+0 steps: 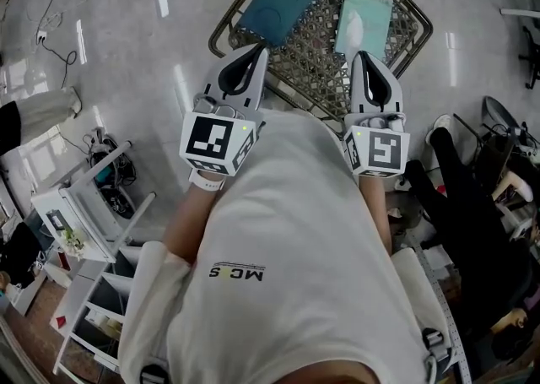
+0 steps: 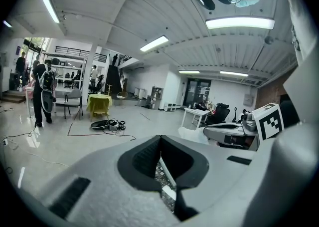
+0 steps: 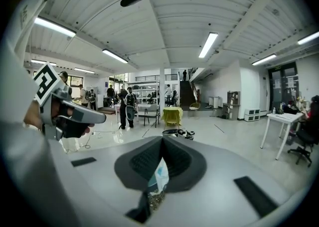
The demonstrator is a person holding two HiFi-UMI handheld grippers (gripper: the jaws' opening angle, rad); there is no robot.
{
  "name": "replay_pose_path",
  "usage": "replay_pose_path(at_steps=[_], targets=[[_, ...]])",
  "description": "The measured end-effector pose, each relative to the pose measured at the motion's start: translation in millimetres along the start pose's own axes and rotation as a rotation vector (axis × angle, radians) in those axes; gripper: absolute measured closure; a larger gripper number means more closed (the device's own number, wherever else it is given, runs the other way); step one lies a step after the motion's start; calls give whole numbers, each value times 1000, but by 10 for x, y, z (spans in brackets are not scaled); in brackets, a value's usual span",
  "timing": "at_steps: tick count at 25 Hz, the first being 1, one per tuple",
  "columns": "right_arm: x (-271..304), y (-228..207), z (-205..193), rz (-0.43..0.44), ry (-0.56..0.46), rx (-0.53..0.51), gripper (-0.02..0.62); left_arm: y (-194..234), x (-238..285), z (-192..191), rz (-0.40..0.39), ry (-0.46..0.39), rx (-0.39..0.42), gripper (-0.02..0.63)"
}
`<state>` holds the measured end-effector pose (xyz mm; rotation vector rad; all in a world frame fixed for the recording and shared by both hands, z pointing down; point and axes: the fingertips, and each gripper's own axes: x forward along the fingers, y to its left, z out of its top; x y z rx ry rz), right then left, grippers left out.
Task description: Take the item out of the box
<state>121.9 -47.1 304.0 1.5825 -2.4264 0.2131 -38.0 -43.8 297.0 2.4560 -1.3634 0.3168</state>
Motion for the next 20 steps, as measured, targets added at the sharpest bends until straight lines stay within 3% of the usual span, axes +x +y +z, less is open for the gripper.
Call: replay_pose_path(at_steps=[20], targets=[[4, 136, -36, 5, 4, 5, 580, -23, -73, -20, -2, -6, -11, 581]])
